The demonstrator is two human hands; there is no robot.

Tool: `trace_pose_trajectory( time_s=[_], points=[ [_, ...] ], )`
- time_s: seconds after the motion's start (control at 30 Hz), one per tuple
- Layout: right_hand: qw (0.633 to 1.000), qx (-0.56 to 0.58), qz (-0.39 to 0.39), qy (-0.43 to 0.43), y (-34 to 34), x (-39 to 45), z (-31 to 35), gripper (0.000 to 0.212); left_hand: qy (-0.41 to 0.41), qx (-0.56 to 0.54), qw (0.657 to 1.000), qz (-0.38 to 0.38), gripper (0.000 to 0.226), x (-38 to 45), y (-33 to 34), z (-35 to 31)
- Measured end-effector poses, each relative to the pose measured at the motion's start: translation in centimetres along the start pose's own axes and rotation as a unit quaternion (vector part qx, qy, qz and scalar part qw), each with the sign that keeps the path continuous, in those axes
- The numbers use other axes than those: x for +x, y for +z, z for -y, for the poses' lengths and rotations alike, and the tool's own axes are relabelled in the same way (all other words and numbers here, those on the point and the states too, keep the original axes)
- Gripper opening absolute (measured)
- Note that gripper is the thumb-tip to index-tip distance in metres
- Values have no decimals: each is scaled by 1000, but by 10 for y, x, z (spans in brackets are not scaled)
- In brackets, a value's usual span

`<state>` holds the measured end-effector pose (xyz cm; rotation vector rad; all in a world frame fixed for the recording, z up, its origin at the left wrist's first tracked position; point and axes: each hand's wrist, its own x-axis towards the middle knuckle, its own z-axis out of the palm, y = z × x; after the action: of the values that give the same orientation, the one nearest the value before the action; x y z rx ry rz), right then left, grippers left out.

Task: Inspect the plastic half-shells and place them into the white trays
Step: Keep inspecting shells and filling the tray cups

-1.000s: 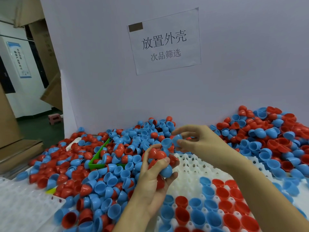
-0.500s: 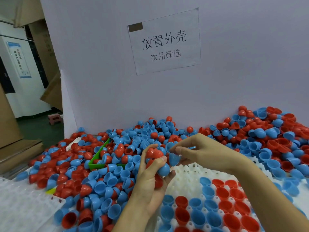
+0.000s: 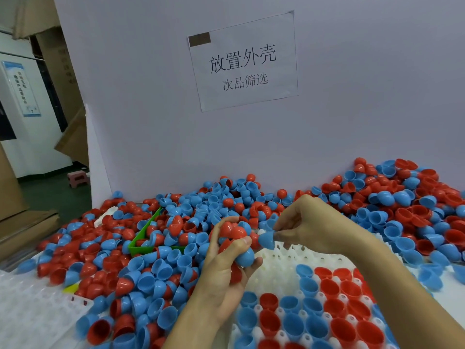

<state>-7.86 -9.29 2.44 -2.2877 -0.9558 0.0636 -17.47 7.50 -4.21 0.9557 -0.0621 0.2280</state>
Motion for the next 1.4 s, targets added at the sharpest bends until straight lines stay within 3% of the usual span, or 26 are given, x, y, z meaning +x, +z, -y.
trace_pose_trajectory(
  time_s=[0.33, 0.93, 1.4],
  points=[
    [960, -145, 199, 136, 1, -10, -7, 14, 17, -5, 1000, 3, 42, 4, -7, -1],
    [952, -222, 157, 137, 34, -1, 7, 30, 23, -3, 1000, 8, 55, 5, -7, -1],
    [952, -226, 124, 165, 35, -4, 8, 25, 16, -1, 1000, 2, 54, 4, -7, -2]
  ],
)
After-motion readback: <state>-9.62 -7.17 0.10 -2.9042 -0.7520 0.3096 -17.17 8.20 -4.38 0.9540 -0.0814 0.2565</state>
